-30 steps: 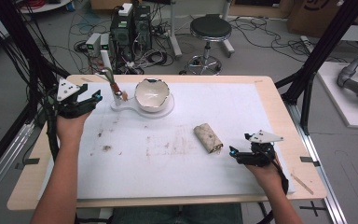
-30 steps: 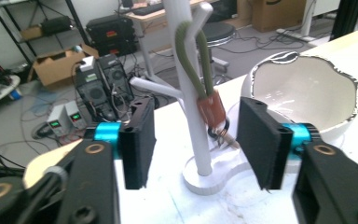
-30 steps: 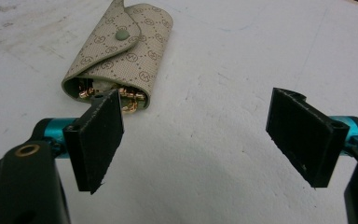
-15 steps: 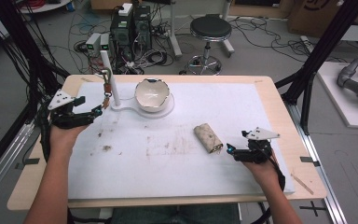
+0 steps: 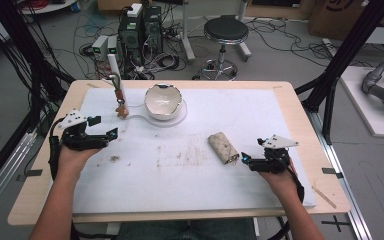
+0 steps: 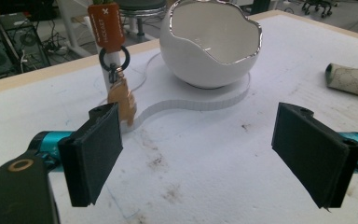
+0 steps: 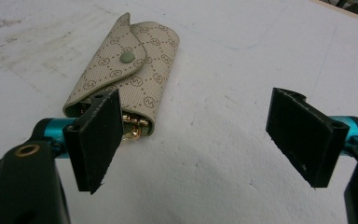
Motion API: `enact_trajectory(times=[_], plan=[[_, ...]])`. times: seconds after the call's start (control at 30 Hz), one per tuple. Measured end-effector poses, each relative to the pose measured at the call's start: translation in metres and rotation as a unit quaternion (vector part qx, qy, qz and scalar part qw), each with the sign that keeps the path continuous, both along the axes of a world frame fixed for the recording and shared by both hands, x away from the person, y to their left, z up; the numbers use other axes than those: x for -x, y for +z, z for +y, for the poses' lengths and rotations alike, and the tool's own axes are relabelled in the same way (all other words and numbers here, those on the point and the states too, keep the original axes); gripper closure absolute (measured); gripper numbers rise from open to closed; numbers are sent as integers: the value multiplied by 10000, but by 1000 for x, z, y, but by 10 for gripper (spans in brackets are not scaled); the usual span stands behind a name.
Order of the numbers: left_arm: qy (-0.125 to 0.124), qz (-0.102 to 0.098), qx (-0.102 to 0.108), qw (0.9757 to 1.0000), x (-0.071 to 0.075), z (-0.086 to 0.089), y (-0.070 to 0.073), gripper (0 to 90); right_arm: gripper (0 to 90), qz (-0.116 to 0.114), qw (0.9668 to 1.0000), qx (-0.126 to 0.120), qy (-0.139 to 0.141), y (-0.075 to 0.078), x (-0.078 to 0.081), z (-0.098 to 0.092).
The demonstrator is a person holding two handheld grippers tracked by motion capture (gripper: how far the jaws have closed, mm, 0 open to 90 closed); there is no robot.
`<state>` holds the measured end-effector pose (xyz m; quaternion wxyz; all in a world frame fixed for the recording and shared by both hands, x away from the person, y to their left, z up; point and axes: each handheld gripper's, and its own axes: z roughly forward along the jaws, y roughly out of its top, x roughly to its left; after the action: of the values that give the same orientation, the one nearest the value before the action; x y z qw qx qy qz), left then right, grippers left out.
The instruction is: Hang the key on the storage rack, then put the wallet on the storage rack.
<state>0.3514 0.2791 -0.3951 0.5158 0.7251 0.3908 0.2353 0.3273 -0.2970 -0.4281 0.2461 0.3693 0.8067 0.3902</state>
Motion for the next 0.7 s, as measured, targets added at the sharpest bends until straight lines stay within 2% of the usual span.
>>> enact_trajectory(times=[0.2, 0.47, 0.57, 0.7], plan=[[115, 52, 126, 9998, 0, 6, -8, 161, 193, -6, 10000, 4, 6, 0, -1, 2], [132, 68, 253, 9996, 2, 8, -15, 161, 193, 12, 10000, 21, 32, 0, -2, 8], [53, 68, 209, 9997, 3, 7, -17, 161, 193, 13, 10000, 32, 68, 0, -3, 12], [-197, 48, 69, 9998, 5, 3, -17, 160, 193, 36, 9999, 50, 88, 0, -5, 19]])
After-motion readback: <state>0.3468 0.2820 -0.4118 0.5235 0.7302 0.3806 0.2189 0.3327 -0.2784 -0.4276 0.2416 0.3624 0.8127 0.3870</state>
